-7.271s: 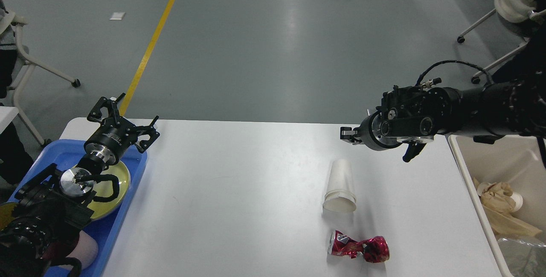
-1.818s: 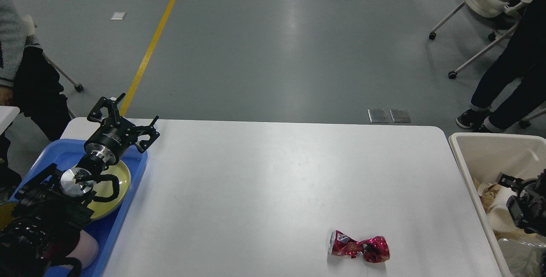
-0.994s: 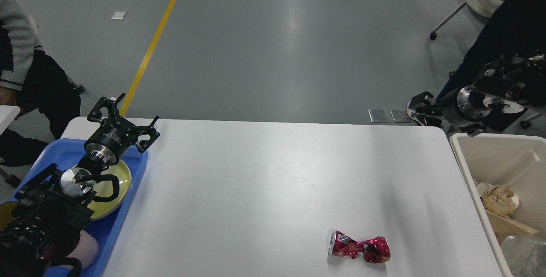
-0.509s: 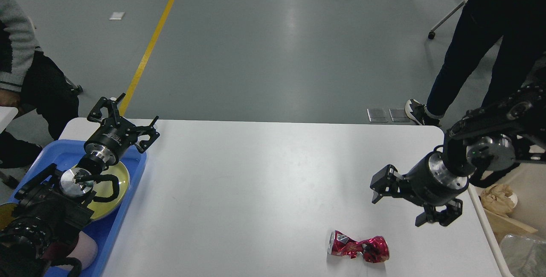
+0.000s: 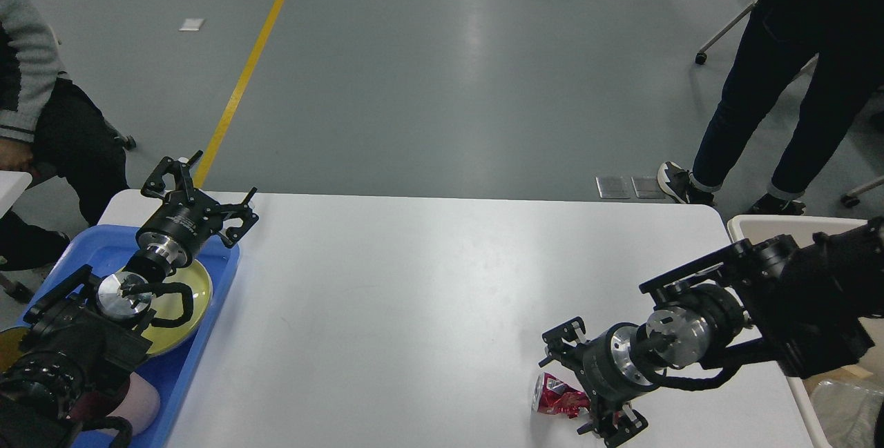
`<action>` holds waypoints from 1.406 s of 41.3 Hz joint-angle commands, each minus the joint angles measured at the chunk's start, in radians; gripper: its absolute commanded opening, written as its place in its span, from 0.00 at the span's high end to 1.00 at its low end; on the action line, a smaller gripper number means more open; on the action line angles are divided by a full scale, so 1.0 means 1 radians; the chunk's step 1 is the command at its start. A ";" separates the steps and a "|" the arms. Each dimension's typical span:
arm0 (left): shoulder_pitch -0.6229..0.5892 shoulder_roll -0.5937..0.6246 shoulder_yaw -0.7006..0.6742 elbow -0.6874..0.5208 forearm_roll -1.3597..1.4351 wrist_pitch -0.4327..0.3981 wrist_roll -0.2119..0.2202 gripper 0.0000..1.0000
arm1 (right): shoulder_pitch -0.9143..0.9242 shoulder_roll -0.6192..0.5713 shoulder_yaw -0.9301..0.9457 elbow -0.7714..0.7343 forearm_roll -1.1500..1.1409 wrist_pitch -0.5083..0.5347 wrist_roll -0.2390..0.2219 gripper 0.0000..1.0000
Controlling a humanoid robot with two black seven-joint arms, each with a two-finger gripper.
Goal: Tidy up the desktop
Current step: 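Grasp the red wrapper with the right gripper, then lift the red wrapper with the right gripper and drop it into the bin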
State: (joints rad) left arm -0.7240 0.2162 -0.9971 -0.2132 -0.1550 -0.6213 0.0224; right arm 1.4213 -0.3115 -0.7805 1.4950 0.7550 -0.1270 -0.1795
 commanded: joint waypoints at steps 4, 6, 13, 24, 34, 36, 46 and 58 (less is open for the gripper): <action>0.000 0.000 0.000 0.000 0.000 0.000 -0.001 0.00 | -0.047 0.003 0.015 -0.064 0.003 -0.045 0.000 0.06; 0.000 0.000 0.000 0.000 0.000 0.000 0.001 0.00 | -0.071 0.008 0.029 -0.088 0.003 -0.052 0.000 0.10; 0.000 0.000 0.000 0.000 0.000 0.000 0.001 0.00 | -0.119 0.034 0.036 -0.121 0.004 -0.063 0.000 0.10; 0.000 0.000 0.000 0.000 0.000 0.000 0.001 0.00 | -0.176 0.071 0.038 -0.188 0.010 -0.085 0.000 0.16; 0.000 0.000 0.000 0.000 0.000 0.000 0.001 0.00 | -0.173 0.095 0.035 -0.167 -0.098 -0.114 0.003 1.00; 0.000 0.000 0.000 0.000 0.000 0.000 0.001 0.00 | -0.156 0.095 0.038 -0.141 -0.106 -0.152 0.002 1.00; 0.000 0.000 0.000 0.000 0.000 0.000 0.001 0.00 | -0.093 0.075 0.038 -0.110 -0.114 -0.203 0.002 1.00; 0.000 0.000 0.000 0.000 0.000 0.000 0.001 0.00 | 0.204 -0.024 0.027 0.146 -0.342 -0.203 0.003 1.00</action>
State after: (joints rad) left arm -0.7240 0.2163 -0.9971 -0.2132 -0.1550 -0.6212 0.0231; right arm 1.4944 -0.3162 -0.7499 1.5489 0.5158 -0.3297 -0.1762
